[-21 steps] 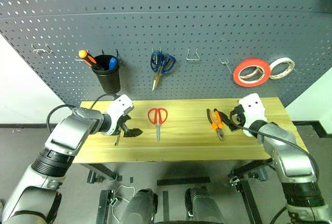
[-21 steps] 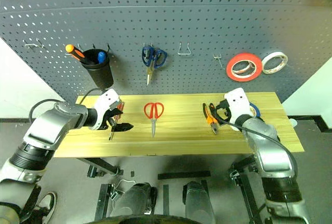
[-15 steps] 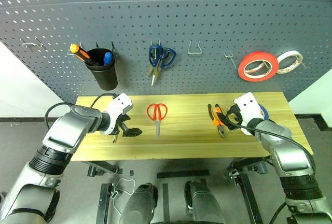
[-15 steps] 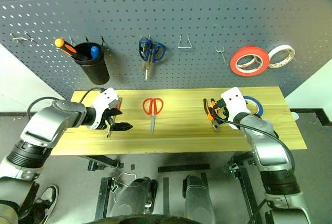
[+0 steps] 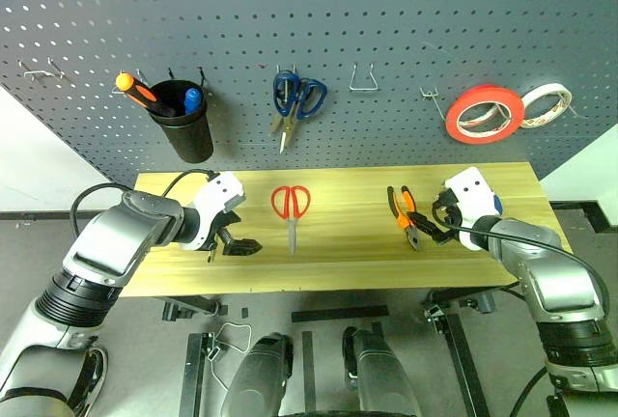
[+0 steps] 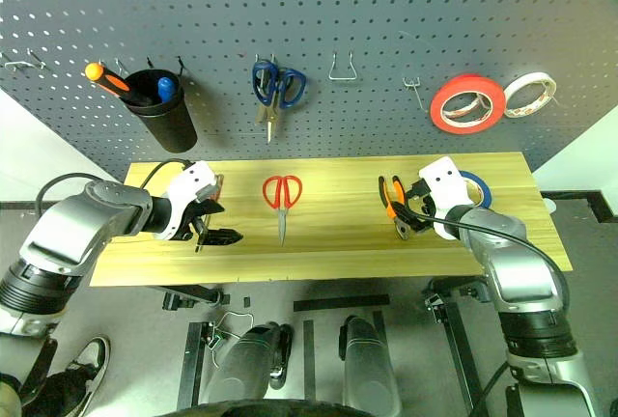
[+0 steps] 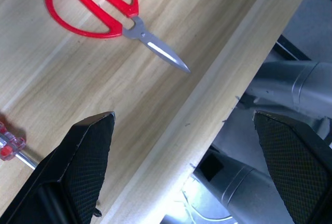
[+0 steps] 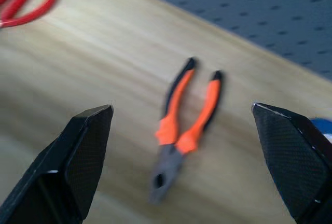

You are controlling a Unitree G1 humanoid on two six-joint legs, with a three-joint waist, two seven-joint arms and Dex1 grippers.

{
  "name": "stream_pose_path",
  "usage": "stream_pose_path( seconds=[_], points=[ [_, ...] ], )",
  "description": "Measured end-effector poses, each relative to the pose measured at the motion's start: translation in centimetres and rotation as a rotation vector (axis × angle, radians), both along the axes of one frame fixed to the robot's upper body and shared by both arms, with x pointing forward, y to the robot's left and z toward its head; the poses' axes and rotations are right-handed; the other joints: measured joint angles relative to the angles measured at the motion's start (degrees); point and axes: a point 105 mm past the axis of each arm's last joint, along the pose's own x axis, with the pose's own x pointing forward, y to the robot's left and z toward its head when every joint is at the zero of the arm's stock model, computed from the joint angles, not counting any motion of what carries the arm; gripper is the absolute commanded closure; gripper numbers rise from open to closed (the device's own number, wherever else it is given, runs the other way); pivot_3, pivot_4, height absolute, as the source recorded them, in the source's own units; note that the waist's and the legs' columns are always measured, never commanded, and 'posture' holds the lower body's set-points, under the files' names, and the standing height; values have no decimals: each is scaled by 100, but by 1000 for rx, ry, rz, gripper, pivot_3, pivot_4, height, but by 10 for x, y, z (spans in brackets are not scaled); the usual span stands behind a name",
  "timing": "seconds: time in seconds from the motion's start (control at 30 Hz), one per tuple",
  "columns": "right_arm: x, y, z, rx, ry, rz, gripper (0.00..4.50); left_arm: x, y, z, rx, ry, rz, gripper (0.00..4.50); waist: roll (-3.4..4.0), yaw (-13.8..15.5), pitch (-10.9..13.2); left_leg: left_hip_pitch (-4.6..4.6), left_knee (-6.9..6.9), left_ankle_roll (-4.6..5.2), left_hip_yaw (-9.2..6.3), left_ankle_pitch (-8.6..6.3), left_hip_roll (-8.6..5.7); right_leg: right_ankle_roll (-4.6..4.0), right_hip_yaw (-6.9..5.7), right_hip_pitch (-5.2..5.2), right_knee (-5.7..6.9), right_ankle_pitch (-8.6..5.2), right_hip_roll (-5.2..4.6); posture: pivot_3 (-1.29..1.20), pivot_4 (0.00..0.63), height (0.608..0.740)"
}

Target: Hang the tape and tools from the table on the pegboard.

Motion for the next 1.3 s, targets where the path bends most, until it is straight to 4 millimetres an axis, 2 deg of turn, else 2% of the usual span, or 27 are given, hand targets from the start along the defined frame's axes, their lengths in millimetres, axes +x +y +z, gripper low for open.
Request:
stream_pose_path(
  seconds=[0.27, 0.37, 0.6, 0.77, 0.93, 1.07, 1.3],
  points=[
    [-3, -5, -2, -25, 31, 10, 0, 9, -7, -5, -20, -27, 20, 50, -1, -6, 12, -1, 0, -1, 0, 0, 0, 0, -1, -2, 0, 0, 0, 72, 265, 740],
    [-2, -6, -2, -29, 30, -1, 0, 12, -4, -6, -16, -35, 38, 50, 0, -4, 13, -1, 0, -3, 0, 1, 0, 0, -1, -3, -1, 0, 0, 73, 262, 740],
    [8, -18, -1, -45, 12, -47, 0, 24, 1, -2, -31, -79, 95, 50, -5, -4, 38, -2, 0, -6, -1, 3, 0, -1, -2, -4, 0, 2, -1, 69, 296, 740],
    [30, -34, -3, -77, -5, -69, 0, 29, -14, 8, -68, -104, 45, 50, -22, -17, 192, -3, 3, -8, 1, 4, -1, -3, -2, -4, 1, 8, -2, 70, 353, 740],
    [45, -47, -16, -111, 34, -64, 0, 29, -41, 10, -111, -89, -65, 50, -16, -24, 370, -19, 2, -21, 2, 12, 0, -3, -6, -20, 1, 8, 0, 69, 381, 740],
    [54, -54, -18, -132, 32, -63, 0, 33, -61, 13, -142, -96, -122, 50, -23, -33, 485, -27, 6, -31, 6, 18, -1, -2, -6, -25, 1, 9, -1, 68, 388, 740],
    [59, -81, -21, -181, 44, -111, 0, 31, -66, 14, -152, -101, -145, 50, -21, -90, 604, -26, 7, -33, 8, 19, 0, -1, -6, -27, 6, 9, 0, 71, 395, 740]
  ],
)
